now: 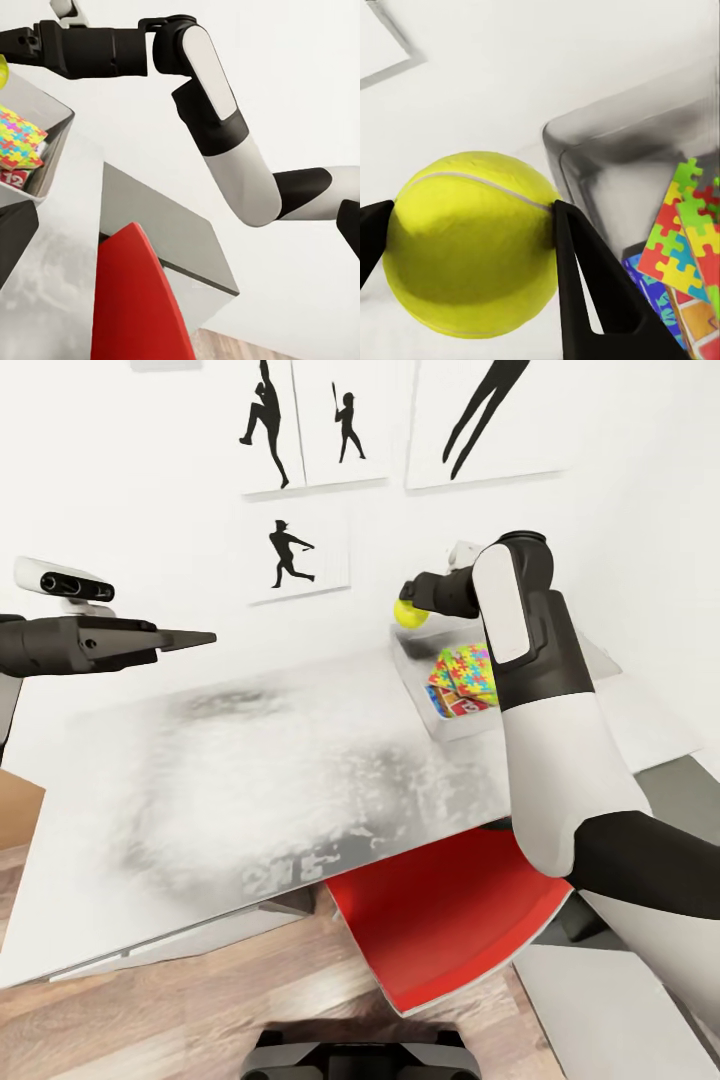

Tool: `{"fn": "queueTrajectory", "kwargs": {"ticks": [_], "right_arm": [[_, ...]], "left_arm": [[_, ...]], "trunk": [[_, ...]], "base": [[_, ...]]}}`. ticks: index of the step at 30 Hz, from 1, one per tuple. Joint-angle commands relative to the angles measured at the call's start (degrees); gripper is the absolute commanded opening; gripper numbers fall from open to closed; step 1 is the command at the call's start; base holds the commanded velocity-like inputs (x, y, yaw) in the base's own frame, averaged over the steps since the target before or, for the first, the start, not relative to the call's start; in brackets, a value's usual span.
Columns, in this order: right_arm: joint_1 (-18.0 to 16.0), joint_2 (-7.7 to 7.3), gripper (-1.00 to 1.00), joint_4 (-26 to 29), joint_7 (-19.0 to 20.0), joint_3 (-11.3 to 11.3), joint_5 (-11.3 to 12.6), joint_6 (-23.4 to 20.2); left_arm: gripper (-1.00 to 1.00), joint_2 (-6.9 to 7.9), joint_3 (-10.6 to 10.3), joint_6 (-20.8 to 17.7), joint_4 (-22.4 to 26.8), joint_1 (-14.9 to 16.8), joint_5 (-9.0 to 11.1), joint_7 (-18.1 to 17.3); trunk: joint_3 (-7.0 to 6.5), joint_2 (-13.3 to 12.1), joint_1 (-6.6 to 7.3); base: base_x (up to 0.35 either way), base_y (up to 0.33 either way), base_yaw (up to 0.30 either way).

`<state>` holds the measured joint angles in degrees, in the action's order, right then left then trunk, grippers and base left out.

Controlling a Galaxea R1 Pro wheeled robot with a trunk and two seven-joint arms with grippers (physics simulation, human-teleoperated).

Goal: Put all the toys in the child's room - the three board games (two on the bed and one on the table), the two jigsaw puzzles on the table, and the tennis ball on the table - inside the toy box on the table in the child's room.

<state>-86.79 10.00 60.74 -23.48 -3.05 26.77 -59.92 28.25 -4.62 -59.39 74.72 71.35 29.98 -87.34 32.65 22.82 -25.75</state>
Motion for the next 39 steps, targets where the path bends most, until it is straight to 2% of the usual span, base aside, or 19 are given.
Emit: {"fn": "queueTrajectory", "kwargs": {"ticks": [1, 23, 28, 39], "right_arm": [[0.0, 0.00, -1.00, 0.0, -0.7, 0.0, 0.7, -0.1], [0.0, 0.00, -1.00, -0.1, -0.7, 0.7, 0.9, -0.1], [0.0, -1.45, -1.00, -0.2, -0.7, 0.8, 1.0, -0.1], [0.0, -1.85, -1.00, -0.2, -0.6, 0.7, 1.2, -0.1]], "left_arm": [[1.00, 0.05, -0.1, -0.6, 0.0, 0.0, 0.1, -0.2], [1.00, -0.22, -0.2, -0.6, -0.2, -0.1, -0.1, -0.1], [1.00, -0.36, -0.2, -0.6, -0.3, -0.1, -0.1, -0.1], [1.00, -0.34, -0.2, -0.6, -0.5, -0.1, -0.1, -0.1]], "trunk": [[0.08, 0.1, -0.03], [0.08, 0.1, -0.03], [0.00, 0.1, -0.03], [-0.92, 0.1, -0.03]], "base": [[0.000, -0.081, 0.000], [0.000, -0.040, 0.000], [0.000, -0.021, 0.000], [0.000, -0.002, 0.000]]}}
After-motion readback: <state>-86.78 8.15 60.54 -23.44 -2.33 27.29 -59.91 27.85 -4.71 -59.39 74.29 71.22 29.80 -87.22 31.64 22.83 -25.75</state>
